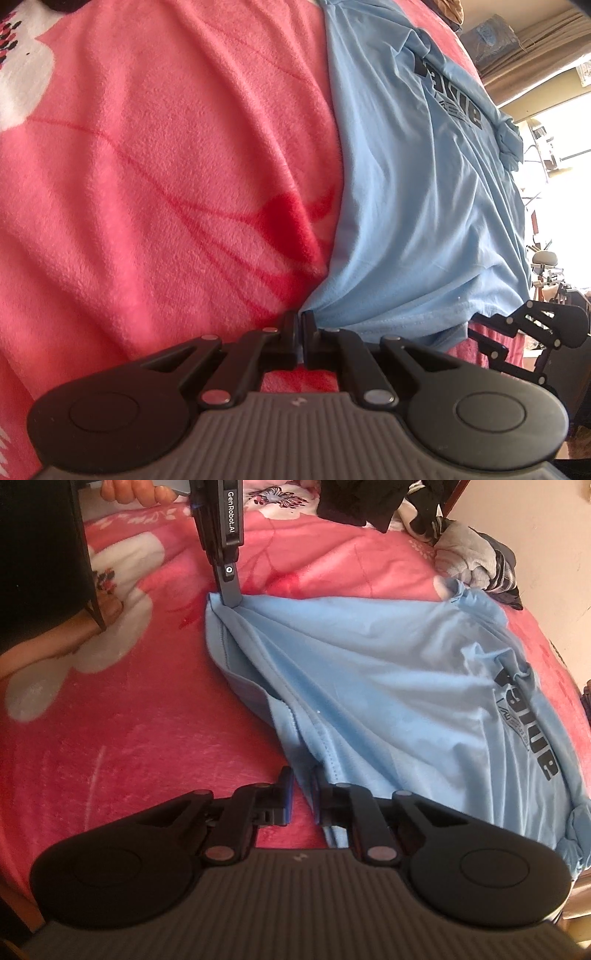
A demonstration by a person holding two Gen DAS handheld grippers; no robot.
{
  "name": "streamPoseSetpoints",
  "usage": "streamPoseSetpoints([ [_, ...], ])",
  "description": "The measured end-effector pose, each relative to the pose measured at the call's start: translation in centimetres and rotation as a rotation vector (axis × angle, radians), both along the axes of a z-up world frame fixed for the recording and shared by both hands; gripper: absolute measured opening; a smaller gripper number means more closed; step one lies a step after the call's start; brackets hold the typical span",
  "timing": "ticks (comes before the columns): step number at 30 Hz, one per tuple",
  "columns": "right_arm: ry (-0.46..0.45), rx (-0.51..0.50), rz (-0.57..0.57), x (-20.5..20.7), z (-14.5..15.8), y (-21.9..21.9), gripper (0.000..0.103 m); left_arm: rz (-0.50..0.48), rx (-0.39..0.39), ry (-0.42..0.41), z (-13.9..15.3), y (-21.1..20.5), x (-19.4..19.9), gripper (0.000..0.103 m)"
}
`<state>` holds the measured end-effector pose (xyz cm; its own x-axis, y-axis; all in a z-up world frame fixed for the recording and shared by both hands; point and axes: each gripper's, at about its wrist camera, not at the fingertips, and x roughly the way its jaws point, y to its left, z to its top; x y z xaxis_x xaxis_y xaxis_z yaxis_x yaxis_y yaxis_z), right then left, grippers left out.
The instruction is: Fold clothes
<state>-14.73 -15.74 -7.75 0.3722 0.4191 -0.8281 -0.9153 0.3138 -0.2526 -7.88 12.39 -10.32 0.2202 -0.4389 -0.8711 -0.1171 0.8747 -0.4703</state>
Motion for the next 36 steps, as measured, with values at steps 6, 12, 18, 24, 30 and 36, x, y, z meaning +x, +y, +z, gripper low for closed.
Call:
streamPoseSetpoints([
  [6,0.007,-0.005,-0.007,0.5,-0.4,0.0,0.009,-0.008,0.006,-0.001,0.0,-0.2,0.1,0.003],
  [12,0.086,0.047,-0.053,2.1,-0.3,-0.7,0.000,-0.023,0.036,-0.028,0.6,-0.6,0.0,0.003],
  [18,0.152,0.028,-0.024,1.9,1.8,-2.4,0.000,-0.058,0.076,-0.058,1.7,-1.4,-0.5,0.002],
  [24,0.207,-0.045,0.058,0.2,1.9,-3.0,0.000,-0.129,0.130,-0.086,2.8,-2.4,-1.0,0.002],
  [30,0.245,-0.038,-0.001,0.1,0.1,-2.6,0.001,-0.123,0.136,-0.062,1.7,-2.1,-0.7,0.002],
  [36,0.237,0.068,-0.146,-1.2,2.0,-4.6,0.004,-0.123,0.139,-0.062,1.4,-2.2,-0.8,0.002],
])
